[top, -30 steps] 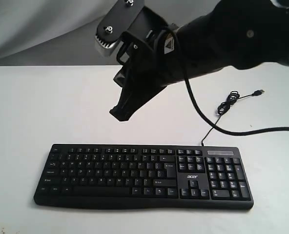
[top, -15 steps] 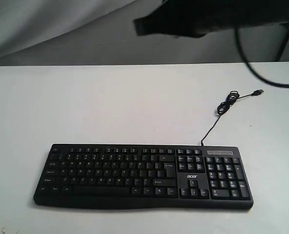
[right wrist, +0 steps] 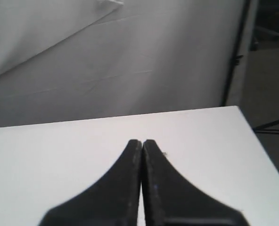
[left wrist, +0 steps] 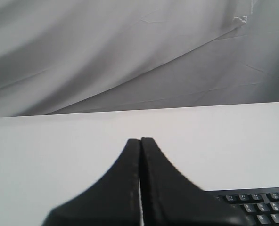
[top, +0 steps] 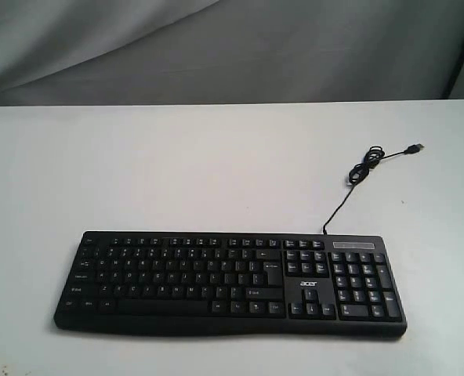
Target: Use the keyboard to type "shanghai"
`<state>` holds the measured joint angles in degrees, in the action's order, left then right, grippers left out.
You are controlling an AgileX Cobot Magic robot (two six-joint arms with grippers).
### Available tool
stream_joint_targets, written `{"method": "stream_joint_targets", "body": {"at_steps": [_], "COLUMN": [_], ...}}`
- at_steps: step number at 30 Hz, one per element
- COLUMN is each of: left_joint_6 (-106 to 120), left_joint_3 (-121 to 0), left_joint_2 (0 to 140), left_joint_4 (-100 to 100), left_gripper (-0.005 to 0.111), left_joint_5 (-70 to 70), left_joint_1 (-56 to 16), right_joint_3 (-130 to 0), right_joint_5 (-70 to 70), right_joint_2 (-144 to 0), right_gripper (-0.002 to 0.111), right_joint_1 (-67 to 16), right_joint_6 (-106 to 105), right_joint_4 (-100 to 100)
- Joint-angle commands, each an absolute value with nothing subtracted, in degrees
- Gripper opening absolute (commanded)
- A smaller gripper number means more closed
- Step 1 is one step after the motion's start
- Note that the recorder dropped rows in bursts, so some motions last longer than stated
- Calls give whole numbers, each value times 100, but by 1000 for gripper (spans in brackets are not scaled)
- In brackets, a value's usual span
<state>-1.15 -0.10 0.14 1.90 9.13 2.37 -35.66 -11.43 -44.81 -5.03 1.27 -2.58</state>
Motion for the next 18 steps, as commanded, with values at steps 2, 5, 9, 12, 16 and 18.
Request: {"method": "stream_joint_targets", "body": {"at_steps": [2, 5, 9, 12, 16, 18], "left_joint_6": [-131, -131, -131, -131, -131, -131], "left_joint_3": [0, 0, 0, 0, 0, 0], "left_joint_2": [0, 0, 0, 0, 0, 0], "left_joint_4": [190, 190, 190, 190, 190, 190], "left_gripper": [0, 0, 0, 0, 0, 0], "left_joint_5": [879, 879, 879, 879, 879, 879], "left_joint_1": [200, 200, 200, 200, 200, 200], "right_joint_3": [-2118, -1505, -952, -613, 0, 0], "right_joint_5": [-800, -800, -800, -854, -894, -1169], "right_joint_2": [-2841, -2058, -1386, -954, -407, -172], "right_gripper": [0, 0, 0, 0, 0, 0], "right_joint_1": [225, 287, 287, 287, 287, 287], "right_joint_6": [169, 169, 154, 98, 0, 0], "right_joint_4": [-160, -90, 34, 96, 94, 94]}}
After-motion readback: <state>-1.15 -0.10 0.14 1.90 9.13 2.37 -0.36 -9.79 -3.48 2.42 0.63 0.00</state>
